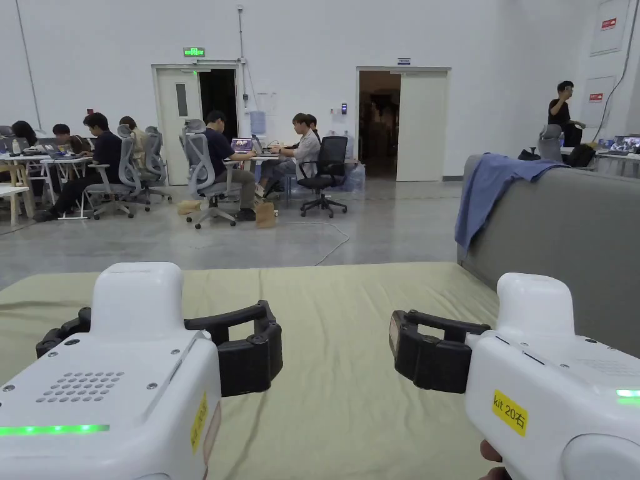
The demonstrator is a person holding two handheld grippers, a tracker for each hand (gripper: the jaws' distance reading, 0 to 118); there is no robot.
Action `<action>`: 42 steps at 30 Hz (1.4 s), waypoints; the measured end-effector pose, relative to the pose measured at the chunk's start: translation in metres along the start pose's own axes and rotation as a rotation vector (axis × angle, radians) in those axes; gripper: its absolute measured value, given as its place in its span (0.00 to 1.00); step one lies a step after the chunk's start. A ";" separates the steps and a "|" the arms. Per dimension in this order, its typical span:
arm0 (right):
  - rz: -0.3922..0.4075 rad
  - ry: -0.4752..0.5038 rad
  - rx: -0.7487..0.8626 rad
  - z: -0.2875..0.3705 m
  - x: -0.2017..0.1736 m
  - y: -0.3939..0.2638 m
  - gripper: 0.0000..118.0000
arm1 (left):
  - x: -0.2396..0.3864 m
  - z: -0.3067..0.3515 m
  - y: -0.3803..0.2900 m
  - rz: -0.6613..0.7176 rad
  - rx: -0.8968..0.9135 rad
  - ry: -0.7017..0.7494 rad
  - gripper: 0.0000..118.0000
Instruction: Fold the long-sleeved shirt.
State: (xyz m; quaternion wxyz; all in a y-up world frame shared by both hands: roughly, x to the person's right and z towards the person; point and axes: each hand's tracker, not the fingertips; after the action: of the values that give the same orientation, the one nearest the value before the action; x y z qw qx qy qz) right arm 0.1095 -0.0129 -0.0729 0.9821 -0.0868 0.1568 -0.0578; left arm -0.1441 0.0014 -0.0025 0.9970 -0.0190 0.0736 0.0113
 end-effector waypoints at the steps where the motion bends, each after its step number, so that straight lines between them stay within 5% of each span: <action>1: -0.001 0.006 0.001 0.000 -0.001 0.001 1.00 | 0.000 -0.001 0.000 0.003 -0.002 -0.005 1.00; 27: 0.146 -0.018 0.043 0.011 -0.025 0.001 1.00 | 0.000 0.006 0.007 0.008 -0.009 -0.051 1.00; 42: 0.118 -0.018 0.040 0.013 -0.022 0.003 1.00 | 0.000 0.008 0.006 -0.002 -0.020 -0.051 1.00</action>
State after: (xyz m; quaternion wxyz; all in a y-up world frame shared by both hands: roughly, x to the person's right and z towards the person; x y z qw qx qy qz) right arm 0.0930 -0.0049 -0.0551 0.9868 -0.0580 0.1515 -0.0024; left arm -0.1434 0.0073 0.0047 0.9984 -0.0286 0.0481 0.0114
